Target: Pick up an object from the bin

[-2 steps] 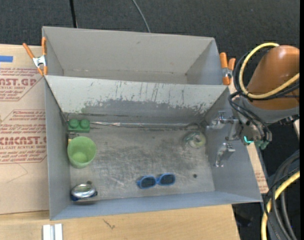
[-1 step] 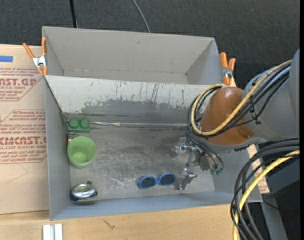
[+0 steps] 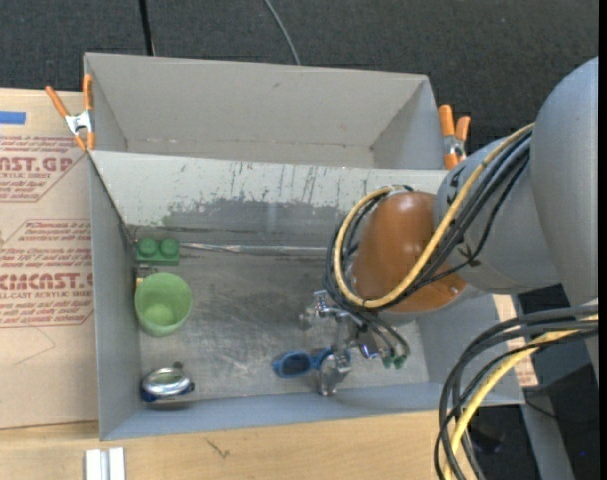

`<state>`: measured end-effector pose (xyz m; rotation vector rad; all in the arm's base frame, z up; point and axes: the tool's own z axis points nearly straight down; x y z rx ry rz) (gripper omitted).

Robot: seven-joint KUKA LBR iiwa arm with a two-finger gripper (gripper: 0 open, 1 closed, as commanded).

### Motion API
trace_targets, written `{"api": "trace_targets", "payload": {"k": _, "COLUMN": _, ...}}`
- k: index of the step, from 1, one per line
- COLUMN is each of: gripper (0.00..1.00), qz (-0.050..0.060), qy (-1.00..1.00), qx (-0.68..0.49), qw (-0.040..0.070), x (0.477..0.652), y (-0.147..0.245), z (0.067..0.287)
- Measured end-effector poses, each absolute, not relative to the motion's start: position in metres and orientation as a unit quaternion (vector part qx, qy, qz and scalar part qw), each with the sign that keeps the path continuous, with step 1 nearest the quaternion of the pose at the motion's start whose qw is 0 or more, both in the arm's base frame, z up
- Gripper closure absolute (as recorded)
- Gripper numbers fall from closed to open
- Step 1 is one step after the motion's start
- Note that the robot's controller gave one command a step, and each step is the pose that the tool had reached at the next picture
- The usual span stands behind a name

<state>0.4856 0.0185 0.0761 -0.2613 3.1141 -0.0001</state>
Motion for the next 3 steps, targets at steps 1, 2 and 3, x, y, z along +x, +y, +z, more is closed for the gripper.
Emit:
{"api": "trace_targets", "payload": {"k": 1, "gripper": 1.00, "qz": 0.000, "qy": 0.997, "qx": -0.082, "qw": 0.003, "x": 0.484, "y": 0.017, "z": 0.076}}
{"api": "trace_targets", "payload": {"k": 2, "gripper": 1.00, "qz": 0.000, "qy": 0.993, "qx": -0.116, "qw": 0.005, "x": 0.505, "y": 0.025, "z": 0.183}}
{"api": "trace_targets", "payload": {"k": 3, "gripper": 1.00, "qz": 0.001, "qy": 0.966, "qx": -0.258, "qw": 0.003, "x": 0.522, "y": 0.113, "z": 0.228}}
